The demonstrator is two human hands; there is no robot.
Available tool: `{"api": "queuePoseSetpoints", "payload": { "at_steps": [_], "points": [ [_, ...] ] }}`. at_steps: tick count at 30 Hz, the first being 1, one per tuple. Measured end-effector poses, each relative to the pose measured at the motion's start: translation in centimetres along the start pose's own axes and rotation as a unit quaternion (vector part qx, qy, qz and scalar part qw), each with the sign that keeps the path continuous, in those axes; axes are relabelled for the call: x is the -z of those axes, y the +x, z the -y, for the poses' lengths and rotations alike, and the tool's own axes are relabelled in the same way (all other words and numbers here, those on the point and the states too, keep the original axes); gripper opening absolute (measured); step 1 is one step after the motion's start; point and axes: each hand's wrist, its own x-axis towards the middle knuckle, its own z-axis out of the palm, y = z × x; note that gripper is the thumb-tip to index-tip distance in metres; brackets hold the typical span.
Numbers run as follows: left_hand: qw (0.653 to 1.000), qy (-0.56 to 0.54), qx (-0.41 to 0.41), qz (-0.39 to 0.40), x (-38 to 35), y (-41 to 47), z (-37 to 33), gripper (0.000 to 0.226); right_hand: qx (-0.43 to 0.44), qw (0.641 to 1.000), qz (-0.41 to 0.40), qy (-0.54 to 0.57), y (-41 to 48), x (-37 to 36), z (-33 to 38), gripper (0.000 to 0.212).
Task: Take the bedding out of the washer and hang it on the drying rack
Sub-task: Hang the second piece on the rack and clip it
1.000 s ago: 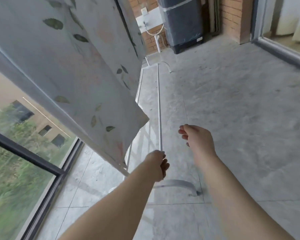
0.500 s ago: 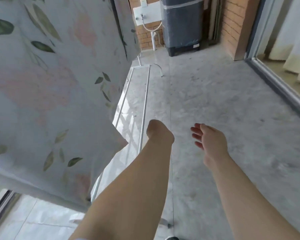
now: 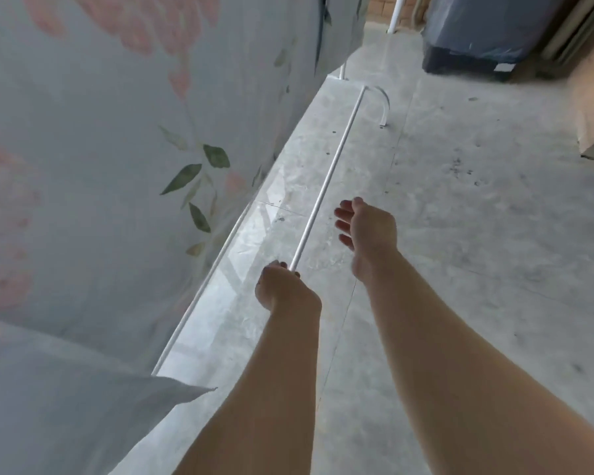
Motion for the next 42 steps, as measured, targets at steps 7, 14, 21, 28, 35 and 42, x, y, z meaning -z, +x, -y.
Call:
{"api": "queuePoseSetpoints", "payload": {
  "at_steps": [7, 14, 21, 28, 35, 42],
  "points": [
    [0.987, -0.111, 0.024, 0.113, -2.4, 10.0, -3.8, 0.017, -0.113, 0.972, 0.191, 0.08, 8.3, -10.6, -2.4, 0.026],
    [0.918, -0.288, -0.133, 0.237, 3.1, 13.0, -5.2, 0.037, -0.184, 0.887, 0.351, 0.235, 10.8, -16.4, -4.9, 0.029],
    [0.917, -0.255, -0.194, 0.237, 3.7, 11.4, -3.3, 0.031, -0.227, 0.858, 0.365, 0.282, 11.7, -16.2, -4.3, 0.025],
    [0.879, -0.244, -0.244, 0.329, 5.4, 11.3, -0.9, 0.024, -0.225, 0.87, 0.334, 0.286, 12.9, -17.2, -5.4, 0.005],
    [0.896, -0.266, -0.239, 0.265, 3.3, 10.6, -3.3, 0.028, -0.24, 0.84, 0.351, 0.338, 13.5, -17.6, -5.3, 0.03],
    [0.882, -0.279, -0.233, 0.299, 3.8, 11.4, -4.6, 0.022, -0.229, 0.825, 0.365, 0.365, 14.5, -17.5, -5.4, 0.043]
  ]
}}
